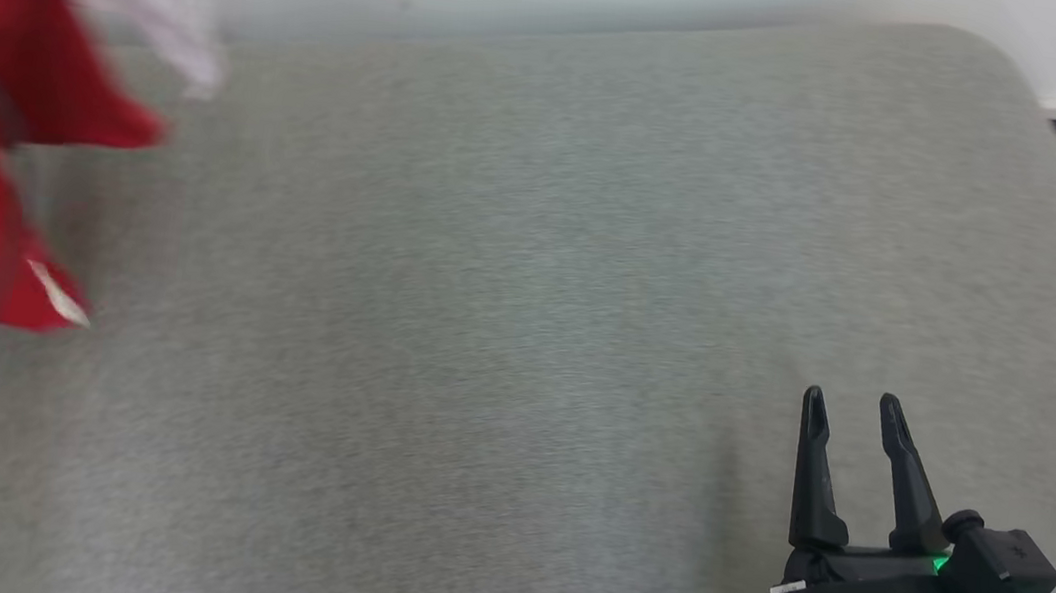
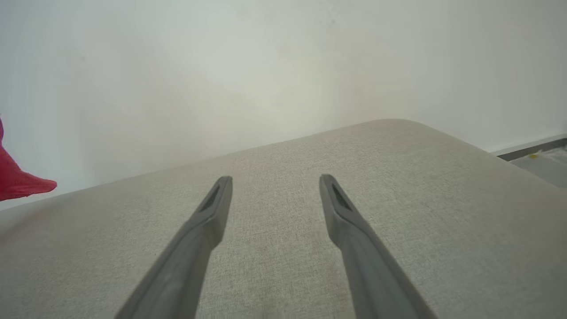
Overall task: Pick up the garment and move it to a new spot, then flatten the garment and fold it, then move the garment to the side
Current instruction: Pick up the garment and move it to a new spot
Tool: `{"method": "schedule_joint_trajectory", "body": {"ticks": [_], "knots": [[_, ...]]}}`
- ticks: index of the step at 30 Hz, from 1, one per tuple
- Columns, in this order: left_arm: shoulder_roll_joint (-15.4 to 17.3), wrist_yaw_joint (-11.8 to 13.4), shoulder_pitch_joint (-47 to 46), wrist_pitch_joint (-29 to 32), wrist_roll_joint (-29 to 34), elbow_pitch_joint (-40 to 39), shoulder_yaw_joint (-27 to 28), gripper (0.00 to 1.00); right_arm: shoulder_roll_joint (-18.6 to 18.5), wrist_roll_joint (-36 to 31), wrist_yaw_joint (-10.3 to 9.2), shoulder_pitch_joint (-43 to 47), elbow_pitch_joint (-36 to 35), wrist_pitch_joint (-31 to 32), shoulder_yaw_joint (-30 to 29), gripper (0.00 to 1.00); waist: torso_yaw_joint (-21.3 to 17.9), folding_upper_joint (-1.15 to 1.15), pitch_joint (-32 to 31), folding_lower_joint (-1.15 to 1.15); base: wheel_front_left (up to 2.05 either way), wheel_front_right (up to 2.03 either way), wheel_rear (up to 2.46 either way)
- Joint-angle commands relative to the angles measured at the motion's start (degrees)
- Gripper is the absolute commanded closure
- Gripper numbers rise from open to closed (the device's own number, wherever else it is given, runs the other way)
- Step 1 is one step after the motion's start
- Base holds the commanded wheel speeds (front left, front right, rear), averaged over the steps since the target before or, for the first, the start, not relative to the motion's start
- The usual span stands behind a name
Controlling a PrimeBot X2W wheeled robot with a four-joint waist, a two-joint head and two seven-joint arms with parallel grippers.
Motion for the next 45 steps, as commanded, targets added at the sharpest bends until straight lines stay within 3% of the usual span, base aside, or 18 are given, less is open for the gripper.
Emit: {"method": "schedule_joint_trajectory", "body": {"ticks": [1, 10, 19, 26, 36, 41, 42, 43, 45], "knots": [[-1.2, 0.1, -0.6, 0.4, 0.0, -0.9, -1.1, 1.00, 0.2, 0.6, -0.12, 0.7, 0.2, 0.0, 0.1, 0.00, -3.6, 0.00, -2.0, 0.01, 0.00, 0.00, 0.00], [-12.3, 0.4, -3.8, 0.9, -1.2, 0.4, -9.5, 1.00, 0.2, 1.7, -0.12, 1.5, 1.1, 0.0, 0.7, 0.00, -10.0, 0.00, -3.9, 0.01, 0.00, 0.00, 0.00], [-18.5, 0.8, -2.0, -1.6, -3.2, 3.5, -13.8, 1.00, 0.2, 2.6, -0.12, 1.4, 1.4, 0.0, 1.1, 0.00, -12.6, 0.00, -3.1, 0.01, 0.00, 0.00, 0.00], [-18.8, 2.7, 7.3, -5.0, -5.4, 5.6, -12.8, 1.00, 0.2, 2.5, -0.12, 1.4, 1.1, 0.0, 0.7, 0.00, -11.0, 0.00, -2.1, 0.01, 0.00, 0.00, 0.00], [-14.1, 4.8, 28.9, -12.3, -8.8, 9.8, -6.3, 1.00, 0.2, 1.7, -0.12, 0.4, 1.5, 0.0, 1.0, 0.00, -7.9, 0.00, -1.2, 0.01, 0.00, 0.00, 0.00], [-14.0, 4.9, 36.5, -15.5, -10.2, 11.9, -4.7, 1.00, 0.2, 1.2, -0.12, 0.4, 2.0, 0.0, 1.4, 0.00, -6.4, 0.00, -1.6, 0.01, 0.00, 0.00, 0.00], [-13.9, 4.9, 37.3, -16.4, -9.6, 12.3, -4.7, 0.84, 0.2, 1.1, -0.12, 0.4, 2.0, 0.0, 1.4, 0.00, -6.2, 0.00, -1.7, 0.01, 0.00, 0.00, 0.00], [-13.5, 5.0, 37.8, -17.4, -8.9, 12.6, -4.9, 0.00, 0.2, 0.9, -0.12, 0.4, 2.0, 0.0, 1.5, 0.00, -5.9, 0.00, -1.9, 0.01, 0.00, 0.00, 0.00], [-13.4, 4.8, 38.4, -19.4, -8.2, 13.2, -5.2, 0.00, 0.2, 0.7, -0.12, 0.6, 2.0, 0.0, 1.4, 0.00, -5.2, 0.00, -2.4, 0.01, 0.00, 0.00, 0.00]]}}
